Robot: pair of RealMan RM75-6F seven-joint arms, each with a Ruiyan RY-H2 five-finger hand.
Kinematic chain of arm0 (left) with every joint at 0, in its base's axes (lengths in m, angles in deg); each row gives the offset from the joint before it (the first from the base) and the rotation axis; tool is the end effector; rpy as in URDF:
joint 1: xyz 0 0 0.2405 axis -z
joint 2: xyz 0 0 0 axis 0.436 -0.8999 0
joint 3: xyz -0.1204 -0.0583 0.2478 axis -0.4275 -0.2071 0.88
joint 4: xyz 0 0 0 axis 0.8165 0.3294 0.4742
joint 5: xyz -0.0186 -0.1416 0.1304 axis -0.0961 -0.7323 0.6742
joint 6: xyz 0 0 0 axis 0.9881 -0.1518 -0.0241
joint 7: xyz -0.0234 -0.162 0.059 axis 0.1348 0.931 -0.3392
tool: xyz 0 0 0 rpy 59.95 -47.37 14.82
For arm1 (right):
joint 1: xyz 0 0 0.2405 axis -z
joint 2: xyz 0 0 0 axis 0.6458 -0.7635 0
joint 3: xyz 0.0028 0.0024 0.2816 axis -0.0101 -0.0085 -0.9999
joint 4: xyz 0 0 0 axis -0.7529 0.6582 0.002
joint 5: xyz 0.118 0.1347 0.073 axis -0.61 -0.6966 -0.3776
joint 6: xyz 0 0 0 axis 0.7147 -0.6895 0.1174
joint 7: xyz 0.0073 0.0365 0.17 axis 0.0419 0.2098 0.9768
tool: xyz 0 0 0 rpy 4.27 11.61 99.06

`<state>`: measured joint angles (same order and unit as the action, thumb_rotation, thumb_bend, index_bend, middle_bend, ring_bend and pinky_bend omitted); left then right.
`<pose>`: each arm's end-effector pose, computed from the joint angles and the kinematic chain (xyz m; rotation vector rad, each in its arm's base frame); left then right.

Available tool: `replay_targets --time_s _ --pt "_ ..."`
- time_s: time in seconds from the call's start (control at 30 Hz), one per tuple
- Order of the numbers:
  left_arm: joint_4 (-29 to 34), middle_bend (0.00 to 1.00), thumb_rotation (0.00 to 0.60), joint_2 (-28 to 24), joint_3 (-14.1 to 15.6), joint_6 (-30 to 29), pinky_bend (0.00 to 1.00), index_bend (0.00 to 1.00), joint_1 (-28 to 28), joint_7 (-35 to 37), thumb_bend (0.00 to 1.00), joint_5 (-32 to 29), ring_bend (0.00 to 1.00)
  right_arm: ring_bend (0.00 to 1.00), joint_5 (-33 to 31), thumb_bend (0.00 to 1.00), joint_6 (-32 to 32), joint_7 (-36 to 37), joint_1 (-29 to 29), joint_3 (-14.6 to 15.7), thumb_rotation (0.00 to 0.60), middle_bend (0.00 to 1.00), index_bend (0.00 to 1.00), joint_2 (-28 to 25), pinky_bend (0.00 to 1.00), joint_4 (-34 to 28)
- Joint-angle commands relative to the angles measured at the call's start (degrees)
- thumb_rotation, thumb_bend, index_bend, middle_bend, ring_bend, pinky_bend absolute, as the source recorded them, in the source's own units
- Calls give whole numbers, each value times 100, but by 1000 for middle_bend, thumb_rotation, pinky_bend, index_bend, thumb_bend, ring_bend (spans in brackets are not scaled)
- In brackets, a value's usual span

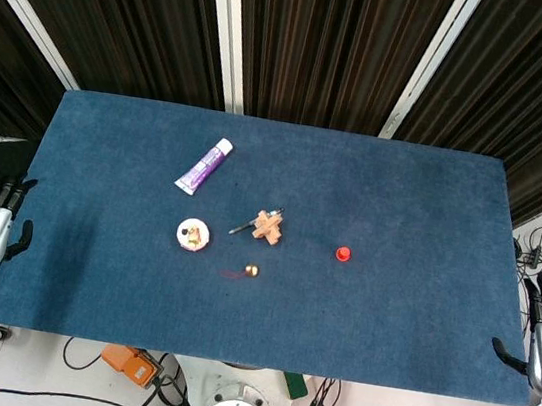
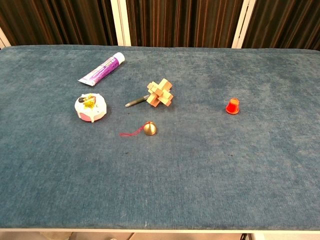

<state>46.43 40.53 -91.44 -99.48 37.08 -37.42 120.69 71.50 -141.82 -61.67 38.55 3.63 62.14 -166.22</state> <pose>-0.3470 0.2576 0.1620 -1.3974 -0.9305 -0.8284 -0.3355 -0.1977 0.2022 1.2753 -0.9179 0.7633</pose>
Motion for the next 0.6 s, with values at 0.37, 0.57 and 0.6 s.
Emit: replay_targets --time_s 0.37,0.57,0.6 --pt "96 45 600 19 15 -87 37 112 -45 -113 539 8 47 91 -135 358 170 77 -77 -37 600 99 118 81 65 238" --pt "91 45 600 3 -18 -77 37 112 -37 -58 539 -19 47 93 -379 357 540 408 -352 -266 600 100 195 349 65 796" --pt "93 45 600 -2 -13 -77 37 112 -36 -60 539 -7 47 94 -439 357 704 503 -448 -316 600 100 205 373 65 885"
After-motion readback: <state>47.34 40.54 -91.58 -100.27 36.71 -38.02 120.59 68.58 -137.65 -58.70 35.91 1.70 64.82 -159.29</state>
